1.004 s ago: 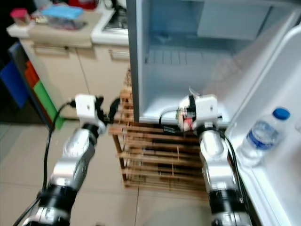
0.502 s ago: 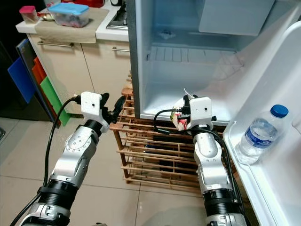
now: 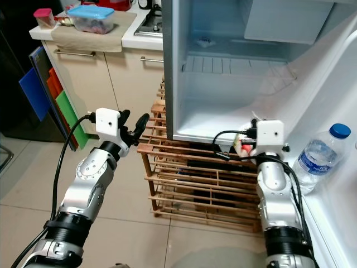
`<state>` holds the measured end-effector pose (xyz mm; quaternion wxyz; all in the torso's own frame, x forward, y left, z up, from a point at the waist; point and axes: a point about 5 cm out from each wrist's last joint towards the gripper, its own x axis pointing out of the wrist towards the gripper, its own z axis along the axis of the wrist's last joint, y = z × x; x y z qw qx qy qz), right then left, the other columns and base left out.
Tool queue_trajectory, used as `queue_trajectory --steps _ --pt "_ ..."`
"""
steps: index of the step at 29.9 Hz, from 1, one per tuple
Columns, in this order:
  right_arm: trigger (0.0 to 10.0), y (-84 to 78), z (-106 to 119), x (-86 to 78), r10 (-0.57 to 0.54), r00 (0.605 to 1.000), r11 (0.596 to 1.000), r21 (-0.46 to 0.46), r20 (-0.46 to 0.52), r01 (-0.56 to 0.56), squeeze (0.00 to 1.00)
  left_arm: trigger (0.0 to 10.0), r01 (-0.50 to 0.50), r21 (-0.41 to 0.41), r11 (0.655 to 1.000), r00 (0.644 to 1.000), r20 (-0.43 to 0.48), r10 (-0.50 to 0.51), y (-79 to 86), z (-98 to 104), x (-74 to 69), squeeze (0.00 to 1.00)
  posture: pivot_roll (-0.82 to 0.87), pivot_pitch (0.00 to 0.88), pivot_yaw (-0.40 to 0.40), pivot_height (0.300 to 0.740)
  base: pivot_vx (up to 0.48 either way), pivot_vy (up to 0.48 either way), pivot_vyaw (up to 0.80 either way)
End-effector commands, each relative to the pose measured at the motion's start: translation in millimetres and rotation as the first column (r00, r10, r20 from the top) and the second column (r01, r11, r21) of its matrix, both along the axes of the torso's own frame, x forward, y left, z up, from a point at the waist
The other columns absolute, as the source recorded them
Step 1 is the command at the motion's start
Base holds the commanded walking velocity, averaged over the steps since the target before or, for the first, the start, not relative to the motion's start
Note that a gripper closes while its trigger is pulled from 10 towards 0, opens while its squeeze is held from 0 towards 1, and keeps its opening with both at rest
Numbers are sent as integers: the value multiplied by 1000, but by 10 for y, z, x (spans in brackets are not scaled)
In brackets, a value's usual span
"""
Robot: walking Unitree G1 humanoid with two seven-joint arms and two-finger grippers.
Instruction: Restocking fridge
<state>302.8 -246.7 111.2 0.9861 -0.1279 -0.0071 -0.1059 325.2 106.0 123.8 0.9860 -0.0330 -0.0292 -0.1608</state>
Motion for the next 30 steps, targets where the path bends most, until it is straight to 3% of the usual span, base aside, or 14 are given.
queue_trajectory --steps 1,6,13,21,26,27,28,29,30 --pt "10000 -85 38 24 -34 999 999 -24 7 34 0 10000 11 -4 1000 1000 -2 -11 -20 33 41 0 -144 0 36 740 0 0 0" --pt "10000 -167 46 25 -56 998 995 -82 3 56 0 10000 11 -5 1000 1000 -4 -11 -21 33 47 0 -141 0 36 740 0 0 0" --pt "10000 -313 22 4 -117 993 963 -246 -16 110 0 10000 9 -12 1000 1000 -8 -9 -18 30 53 0 -139 0 34 740 0 0 0" --pt "10000 -543 50 -36 -220 975 929 -305 -1 209 0 10000 10 -19 1000 1000 -10 -10 -28 28 54 0 -142 0 33 740 0 0 0" --pt "10000 -339 120 45 -128 991 973 -188 48 135 0 10000 13 -20 1000 1000 -13 -13 -33 23 54 0 -143 0 33 740 0 0 0" --pt "10000 -157 168 94 -57 995 994 -91 84 65 0 10000 13 -19 1000 1000 -12 -14 -35 23 54 0 -143 0 34 740 0 0 0" --pt "10000 -157 168 94 -57 995 994 -91 84 65 0 10000 13 -19 1000 1000 -12 -14 -35 23 54 0 -143 0 34 740 0 0 0" --pt "10000 59 217 134 21 993 1000 1 115 -22 0 10000 19 -15 1000 1000 -10 -19 -45 24 53 0 -143 0 34 740 0 0 0" --pt "10000 113 228 142 39 992 999 23 123 -42 0 10000 21 -13 1000 1000 -9 -21 -48 24 52 0 -143 0 34 740 0 0 0"
